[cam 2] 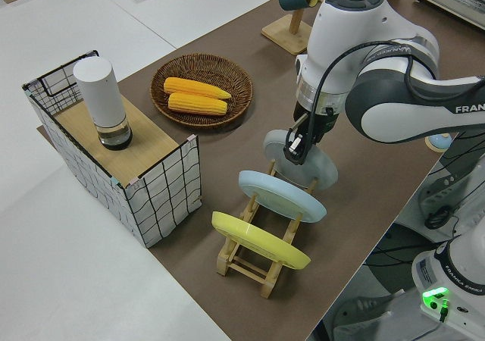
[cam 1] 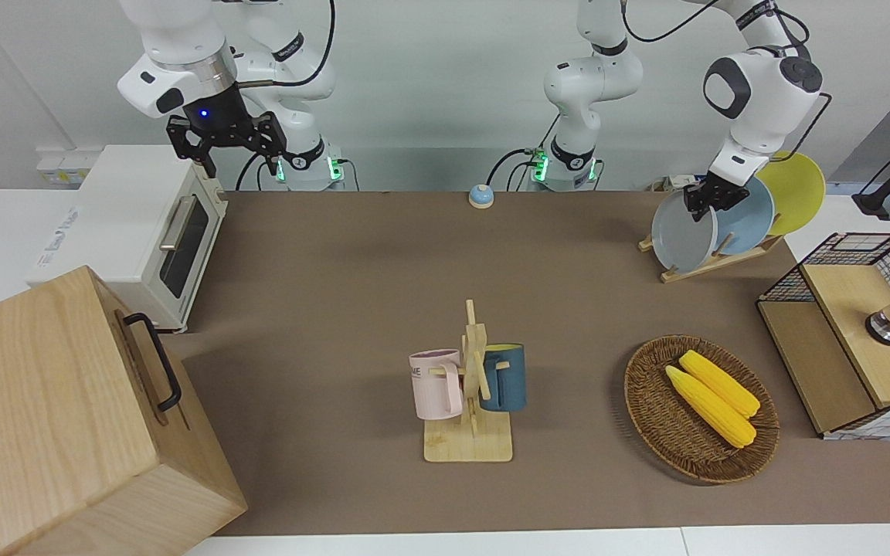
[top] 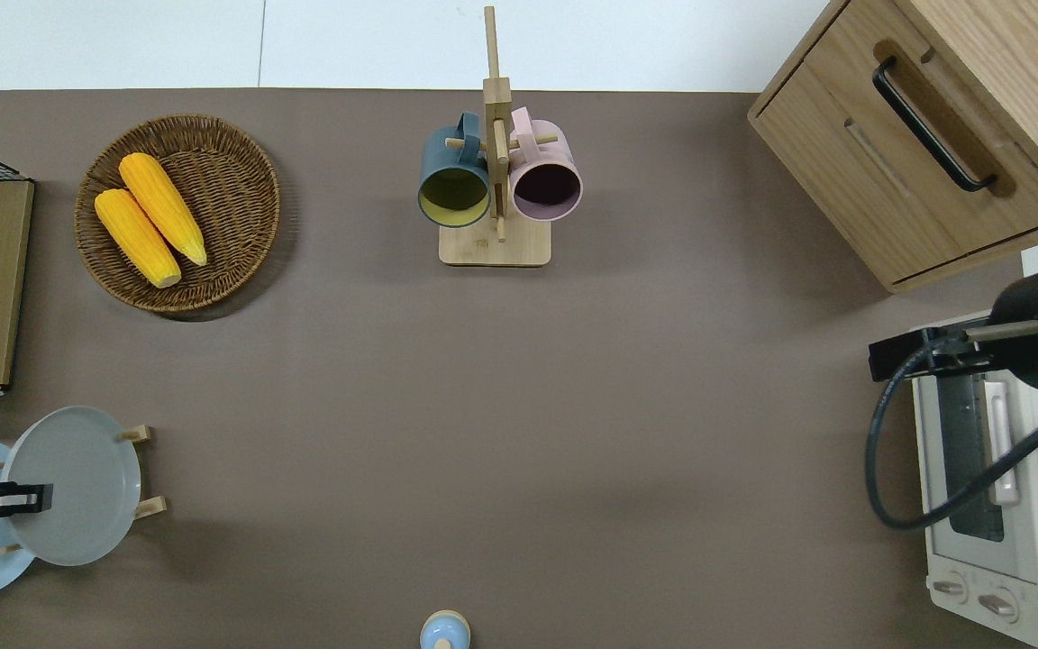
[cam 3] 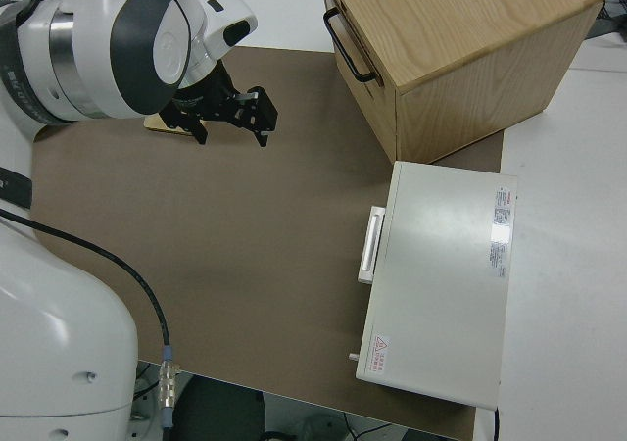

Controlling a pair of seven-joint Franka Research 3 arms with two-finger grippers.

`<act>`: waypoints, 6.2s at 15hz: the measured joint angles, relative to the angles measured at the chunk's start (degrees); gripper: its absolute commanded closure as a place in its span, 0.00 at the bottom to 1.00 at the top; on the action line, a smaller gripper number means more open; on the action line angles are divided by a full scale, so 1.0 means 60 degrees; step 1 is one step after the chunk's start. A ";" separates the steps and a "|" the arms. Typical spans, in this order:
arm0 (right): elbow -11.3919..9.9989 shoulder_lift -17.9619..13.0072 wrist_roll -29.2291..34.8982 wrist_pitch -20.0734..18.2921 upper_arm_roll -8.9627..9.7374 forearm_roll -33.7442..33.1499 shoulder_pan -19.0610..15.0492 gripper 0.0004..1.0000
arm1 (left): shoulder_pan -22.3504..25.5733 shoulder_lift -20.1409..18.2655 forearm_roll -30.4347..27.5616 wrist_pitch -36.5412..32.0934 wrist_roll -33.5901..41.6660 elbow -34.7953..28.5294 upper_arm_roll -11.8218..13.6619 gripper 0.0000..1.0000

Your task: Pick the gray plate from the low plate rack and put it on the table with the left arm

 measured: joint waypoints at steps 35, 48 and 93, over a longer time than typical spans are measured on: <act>0.0000 0.0000 0.0000 0.0000 0.0000 0.0000 0.0000 0.01 | -0.0025 0.0162 -0.4694 -0.4145 0.0152 0.1177 -0.0332 1.00; 0.0000 0.0000 0.0000 0.0000 0.0000 0.0000 0.0000 0.01 | -0.0188 0.1323 -0.5418 -0.2991 0.2460 0.0115 -0.0504 1.00; 0.0000 0.0000 0.0000 0.0000 0.0000 0.0000 0.0000 0.01 | -0.0647 0.1612 -0.2208 -0.4058 -0.0089 0.4905 -0.0574 0.01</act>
